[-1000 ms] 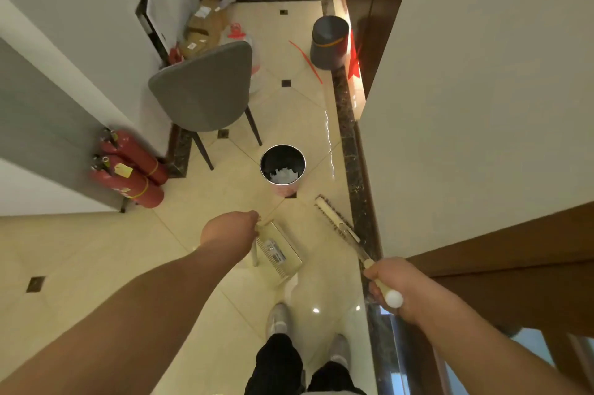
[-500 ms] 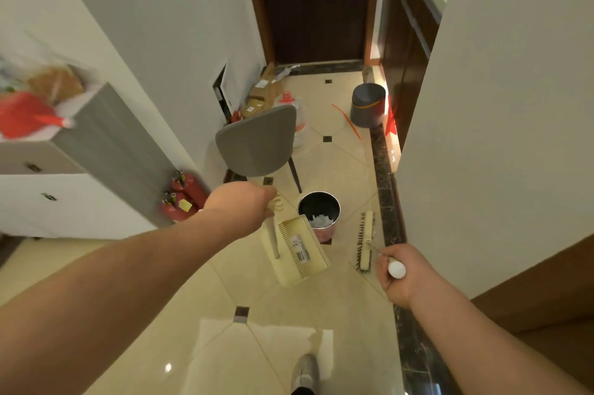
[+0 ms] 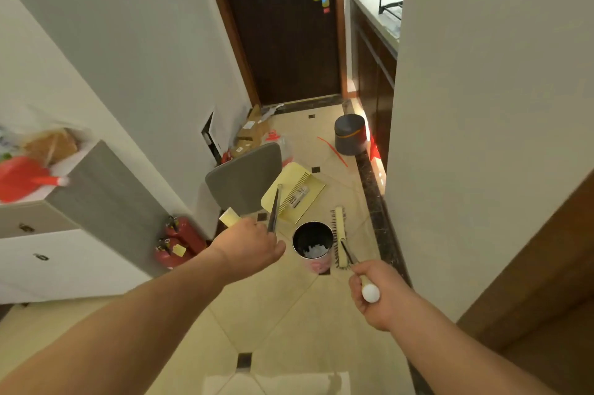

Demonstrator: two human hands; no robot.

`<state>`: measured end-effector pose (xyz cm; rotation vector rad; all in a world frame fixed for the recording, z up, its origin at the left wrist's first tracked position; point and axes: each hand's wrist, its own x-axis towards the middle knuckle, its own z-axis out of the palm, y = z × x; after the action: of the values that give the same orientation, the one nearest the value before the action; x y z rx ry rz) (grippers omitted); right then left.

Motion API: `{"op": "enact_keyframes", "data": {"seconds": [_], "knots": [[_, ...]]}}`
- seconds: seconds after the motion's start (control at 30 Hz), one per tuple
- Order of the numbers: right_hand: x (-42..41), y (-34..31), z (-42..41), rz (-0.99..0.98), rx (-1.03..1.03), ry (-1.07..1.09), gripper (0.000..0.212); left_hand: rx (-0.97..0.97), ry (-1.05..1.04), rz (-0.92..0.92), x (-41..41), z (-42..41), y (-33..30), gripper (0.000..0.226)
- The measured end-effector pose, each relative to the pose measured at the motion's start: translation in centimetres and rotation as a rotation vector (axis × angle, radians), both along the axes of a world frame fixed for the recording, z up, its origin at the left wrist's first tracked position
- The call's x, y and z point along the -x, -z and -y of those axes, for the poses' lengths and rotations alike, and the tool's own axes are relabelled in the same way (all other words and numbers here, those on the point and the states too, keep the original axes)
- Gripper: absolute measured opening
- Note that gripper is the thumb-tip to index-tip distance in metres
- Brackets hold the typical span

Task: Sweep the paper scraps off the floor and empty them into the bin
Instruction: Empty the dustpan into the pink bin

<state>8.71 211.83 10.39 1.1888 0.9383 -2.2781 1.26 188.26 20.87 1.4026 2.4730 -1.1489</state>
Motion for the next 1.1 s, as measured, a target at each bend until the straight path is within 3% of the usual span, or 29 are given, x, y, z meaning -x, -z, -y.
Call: {"op": "enact_keyframes", "data": {"seconds": [0.1, 0.9, 1.1], "knots": [[-0.5, -0.7, -0.2, -0.004, -0.004, -0.021, 0.008, 0.018, 0.02, -0.005, 0.2, -1.2, -0.2, 0.032], [-2.9, -0.3, -1.6, 0.017, 0.027, 0.009, 0.02, 0.089, -0.042, -0.047, -1.1, -3.4, -0.6, 0.043], [-3.5, -0.6, -1.4, 0.023, 0.034, 0.006, 0.018, -0.058, -0.164, -0.016, -2.4, -3.4, -0.6, 0.043]]}}
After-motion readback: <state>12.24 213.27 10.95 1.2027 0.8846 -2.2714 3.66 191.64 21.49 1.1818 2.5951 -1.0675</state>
